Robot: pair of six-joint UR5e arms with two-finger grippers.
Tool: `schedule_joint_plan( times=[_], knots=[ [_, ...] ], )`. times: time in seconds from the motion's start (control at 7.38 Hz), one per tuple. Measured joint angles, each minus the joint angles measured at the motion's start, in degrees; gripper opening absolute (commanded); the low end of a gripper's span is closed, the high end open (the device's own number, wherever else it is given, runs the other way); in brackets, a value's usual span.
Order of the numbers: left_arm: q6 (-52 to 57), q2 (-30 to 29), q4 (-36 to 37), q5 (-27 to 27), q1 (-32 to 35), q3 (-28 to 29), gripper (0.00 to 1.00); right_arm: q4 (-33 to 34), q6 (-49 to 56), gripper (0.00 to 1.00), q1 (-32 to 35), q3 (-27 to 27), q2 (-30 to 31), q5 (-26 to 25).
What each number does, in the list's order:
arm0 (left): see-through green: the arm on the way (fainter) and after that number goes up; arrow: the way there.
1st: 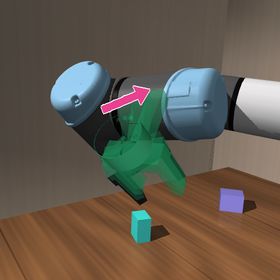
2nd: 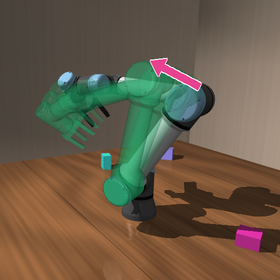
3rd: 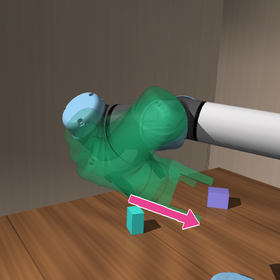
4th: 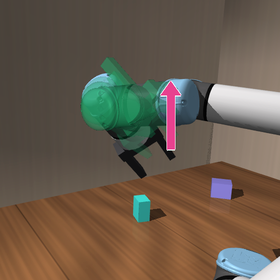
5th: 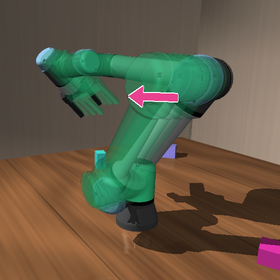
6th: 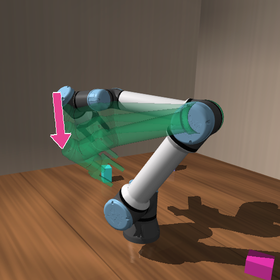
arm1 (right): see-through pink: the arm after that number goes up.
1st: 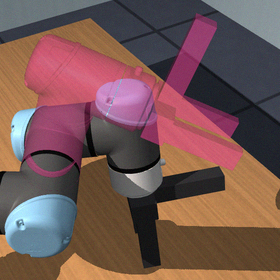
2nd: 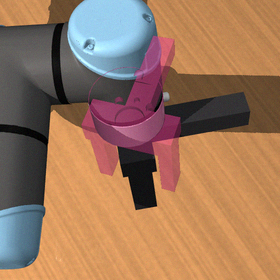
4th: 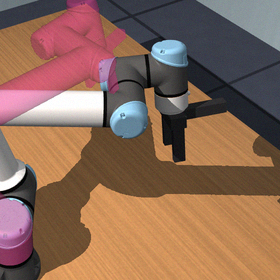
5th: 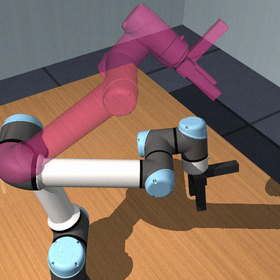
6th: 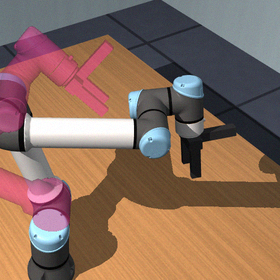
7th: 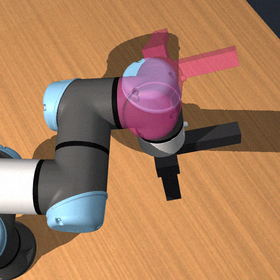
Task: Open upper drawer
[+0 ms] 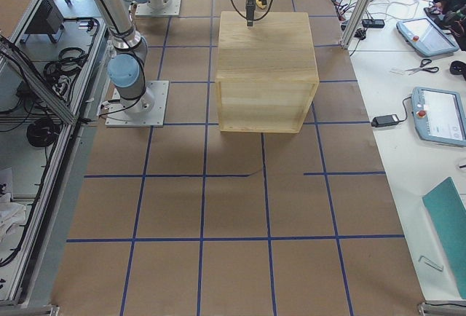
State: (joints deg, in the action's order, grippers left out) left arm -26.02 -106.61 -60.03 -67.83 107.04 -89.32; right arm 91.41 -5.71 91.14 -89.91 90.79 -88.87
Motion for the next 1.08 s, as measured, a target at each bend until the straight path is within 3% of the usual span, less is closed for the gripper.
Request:
schedule_joint_plan(
  times=[0.27,1.08],
  knots=[
    [-3.88,-2.02,3.18,1.12,2.58,0.05,1.0,0.0,0.0,1.0,0.0,0.0,0.0,0.01],
    [-9.55,-4.68,3.78,1.52,6.44,2.53,1.0,0.0,0.0,1.0,-0.03,0.0,0.0,-0.03]
  ],
)
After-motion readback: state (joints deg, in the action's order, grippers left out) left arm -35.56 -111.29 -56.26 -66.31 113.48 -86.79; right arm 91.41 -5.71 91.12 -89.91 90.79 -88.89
